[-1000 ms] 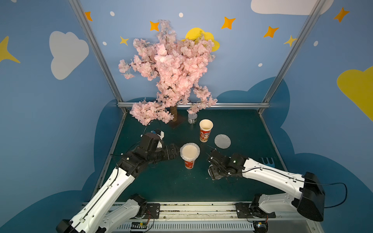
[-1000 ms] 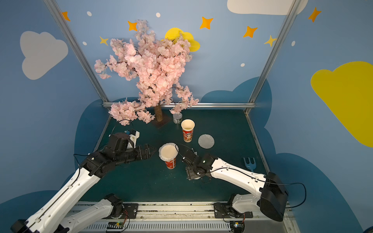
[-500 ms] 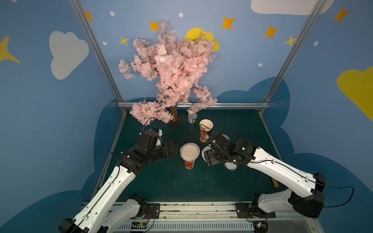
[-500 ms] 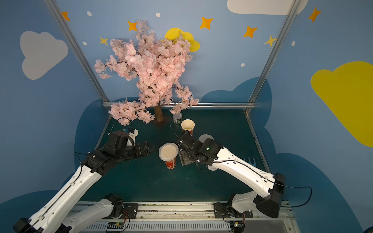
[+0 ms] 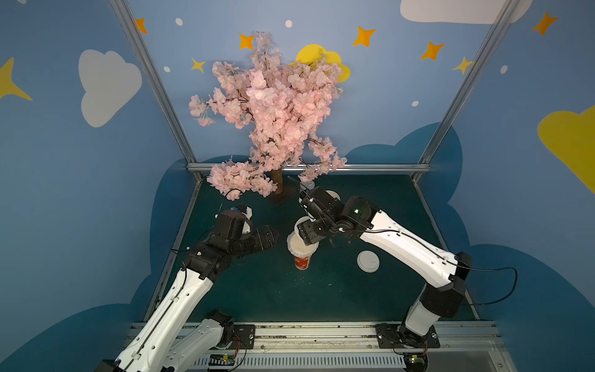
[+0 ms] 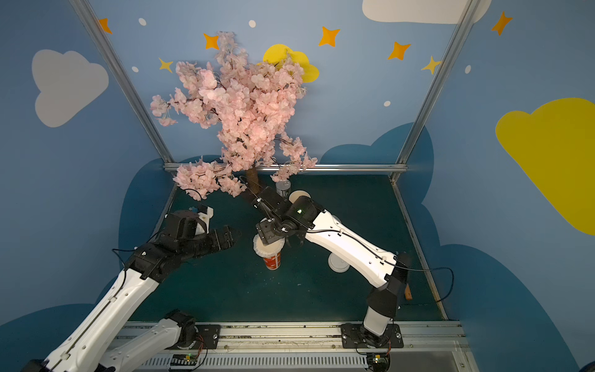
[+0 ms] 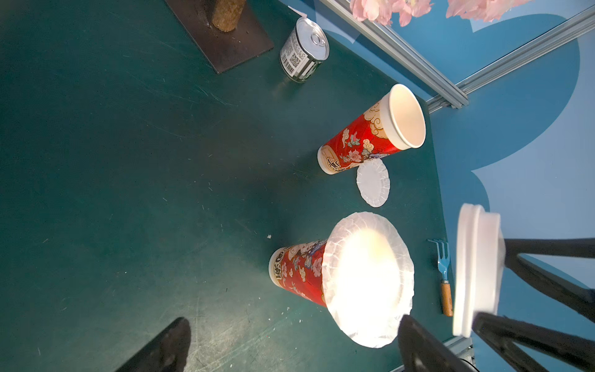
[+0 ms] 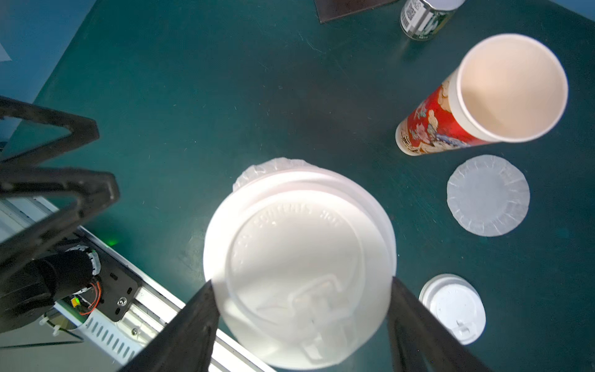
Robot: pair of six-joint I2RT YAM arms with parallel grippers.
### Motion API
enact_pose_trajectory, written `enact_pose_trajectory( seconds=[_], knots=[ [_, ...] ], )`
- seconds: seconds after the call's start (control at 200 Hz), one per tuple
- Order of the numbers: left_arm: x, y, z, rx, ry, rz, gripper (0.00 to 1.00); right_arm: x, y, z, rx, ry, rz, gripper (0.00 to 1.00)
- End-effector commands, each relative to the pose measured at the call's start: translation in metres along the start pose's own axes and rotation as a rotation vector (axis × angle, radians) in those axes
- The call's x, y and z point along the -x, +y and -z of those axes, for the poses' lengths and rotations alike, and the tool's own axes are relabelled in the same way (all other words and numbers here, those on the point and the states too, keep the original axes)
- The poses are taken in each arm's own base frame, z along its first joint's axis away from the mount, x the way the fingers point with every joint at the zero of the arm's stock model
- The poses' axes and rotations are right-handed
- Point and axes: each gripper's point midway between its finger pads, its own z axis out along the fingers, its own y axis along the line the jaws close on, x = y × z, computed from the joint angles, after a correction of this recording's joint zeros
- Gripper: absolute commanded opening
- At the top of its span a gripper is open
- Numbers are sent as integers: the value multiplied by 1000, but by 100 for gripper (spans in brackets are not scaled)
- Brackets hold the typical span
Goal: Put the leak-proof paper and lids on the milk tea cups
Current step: Secure the cup lid on the cup.
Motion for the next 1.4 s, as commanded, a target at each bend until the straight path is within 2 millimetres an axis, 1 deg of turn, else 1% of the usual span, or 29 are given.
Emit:
enact_pose_trajectory(
  seconds=[0.0, 0.155, 0.511, 0.751, 0.906, 1.397],
  knots=[
    [-2, 1, 5, -9, -3, -12, 100, -9, 7, -1, 12, 78, 45, 78],
    [-1, 2, 8, -5, -12, -14, 100, -11, 8, -14, -9, 125, 72, 78],
    [-2, 5, 3, 2, -3, -12, 100, -19, 5, -36, -49, 192, 82, 79],
    [-2, 7, 0, 4, 2, -10, 100, -24, 3, -43, -81, 251, 62, 79],
    [-3, 7, 0, 4, 6, -11, 100, -29, 4, -48, -76, 300, 81, 80],
    [-4, 9, -3, 8, 13, -4, 100, -36, 8, -49, -46, 335, 74, 80]
  ],
)
